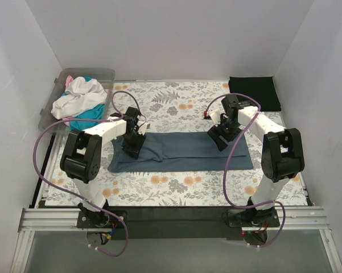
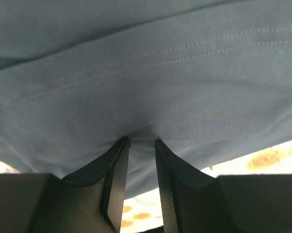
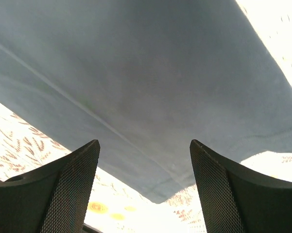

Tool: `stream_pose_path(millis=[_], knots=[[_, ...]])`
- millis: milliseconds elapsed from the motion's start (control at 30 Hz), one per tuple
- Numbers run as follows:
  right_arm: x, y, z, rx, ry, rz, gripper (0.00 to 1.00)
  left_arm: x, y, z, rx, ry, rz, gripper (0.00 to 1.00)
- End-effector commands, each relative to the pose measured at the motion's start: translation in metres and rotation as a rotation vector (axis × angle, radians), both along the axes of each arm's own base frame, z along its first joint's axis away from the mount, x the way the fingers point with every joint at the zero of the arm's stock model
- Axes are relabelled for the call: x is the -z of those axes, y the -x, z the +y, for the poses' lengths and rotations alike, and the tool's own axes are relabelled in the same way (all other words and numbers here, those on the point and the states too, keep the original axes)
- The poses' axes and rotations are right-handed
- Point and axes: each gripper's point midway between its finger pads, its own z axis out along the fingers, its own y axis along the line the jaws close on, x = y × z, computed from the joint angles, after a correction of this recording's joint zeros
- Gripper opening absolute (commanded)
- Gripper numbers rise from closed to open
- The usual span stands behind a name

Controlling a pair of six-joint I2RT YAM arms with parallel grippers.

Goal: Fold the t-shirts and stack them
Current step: Fold the tshirt

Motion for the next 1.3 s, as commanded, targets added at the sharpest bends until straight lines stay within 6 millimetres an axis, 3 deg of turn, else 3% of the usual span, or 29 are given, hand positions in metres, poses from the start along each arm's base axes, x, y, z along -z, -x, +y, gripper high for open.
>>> stream_pose_path(millis=[0,67,100,133,167,200,233,267,333,367,433,467,500,567,667,700,733,800,867,900,933,1000,1167,1267], knots=[[-0.004,0.007,-0.013,-0.005,0.020,0.025,0.81,0.016,-0.050,0.001,0.025,-0.048,-0.107,0.27],[-0.007,0.008,-0.016,-0.004,0.017,0.029,0.81,0.015,-0.079,-0.003,0.034,-0.040,-0.156,0.27],[-0.010,0.008,-0.018,0.001,0.017,0.024,0.81,0.029,-0.086,0.000,0.051,-0.054,-0.137,0.27],[-0.012,0.009,-0.019,-0.001,0.014,0.023,0.81,0.020,-0.112,-0.005,0.055,-0.041,-0.188,0.27],[-0.012,0.012,-0.019,-0.012,0.014,0.028,0.81,0.021,-0.127,-0.002,0.056,-0.046,-0.205,0.27],[-0.014,0.013,-0.020,-0.014,0.011,0.026,0.81,0.035,-0.137,0.000,0.068,-0.055,-0.193,0.26],[-0.014,0.014,-0.017,-0.020,-0.001,0.030,0.81,0.031,-0.155,-0.004,0.075,-0.033,-0.223,0.27],[-0.013,0.015,-0.017,-0.021,-0.005,0.034,0.81,0.011,-0.187,-0.017,0.080,0.036,-0.295,0.27],[-0.009,0.016,-0.014,-0.020,-0.015,0.054,0.78,-0.003,-0.221,-0.021,0.063,0.074,-0.362,0.28],[-0.008,0.017,-0.013,-0.020,-0.018,0.060,0.77,-0.037,-0.250,-0.029,0.059,0.111,-0.458,0.30],[-0.003,0.017,-0.011,-0.013,-0.031,0.078,0.74,-0.074,-0.265,-0.040,0.042,0.180,-0.530,0.34],[-0.002,0.018,-0.009,-0.011,-0.037,0.086,0.67,-0.092,-0.270,-0.042,0.032,0.201,-0.569,0.36],[0.002,0.018,-0.008,-0.011,-0.039,0.099,0.63,-0.119,-0.270,-0.047,0.036,0.240,-0.611,0.38],[0.007,0.017,-0.007,-0.010,-0.040,0.112,0.55,-0.136,-0.263,-0.050,0.023,0.276,-0.622,0.46],[0.020,0.018,-0.006,-0.003,-0.034,0.138,0.40,-0.152,-0.237,-0.051,0.009,0.335,-0.612,0.57],[0.027,0.022,-0.004,-0.007,-0.024,0.159,0.35,-0.167,-0.229,-0.047,-0.024,0.363,-0.622,0.60],[0.032,0.024,-0.005,-0.009,-0.011,0.166,0.30,-0.157,-0.218,-0.047,-0.036,0.389,-0.588,0.61],[0.040,0.031,-0.002,-0.021,0.005,0.190,0.19,-0.170,-0.206,-0.039,-0.085,0.436,-0.581,0.68],[0.051,0.046,-0.001,-0.059,0.036,0.221,0.09,-0.164,-0.193,-0.031,-0.116,0.461,-0.543,0.72],[0.055,0.053,-0.001,-0.073,0.048,0.240,0.06,-0.174,-0.187,-0.029,-0.132,0.482,-0.550,0.73],[0.060,0.064,0.000,-0.090,0.056,0.267,0.03,-0.168,-0.180,-0.027,-0.144,0.492,-0.526,0.74],[0.063,0.080,0.009,-0.140,0.061,0.295,0.01,-0.175,-0.172,-0.021,-0.159,0.520,-0.528,0.81],[0.066,0.132,0.044,-0.287,0.020,0.381,0.01,-0.169,-0.155,-0.009,-0.208,0.495,-0.510,0.76],[0.057,0.155,0.082,-0.388,-0.052,0.409,0.01,-0.165,-0.145,-0.010,-0.231,0.517,-0.473,0.57]])
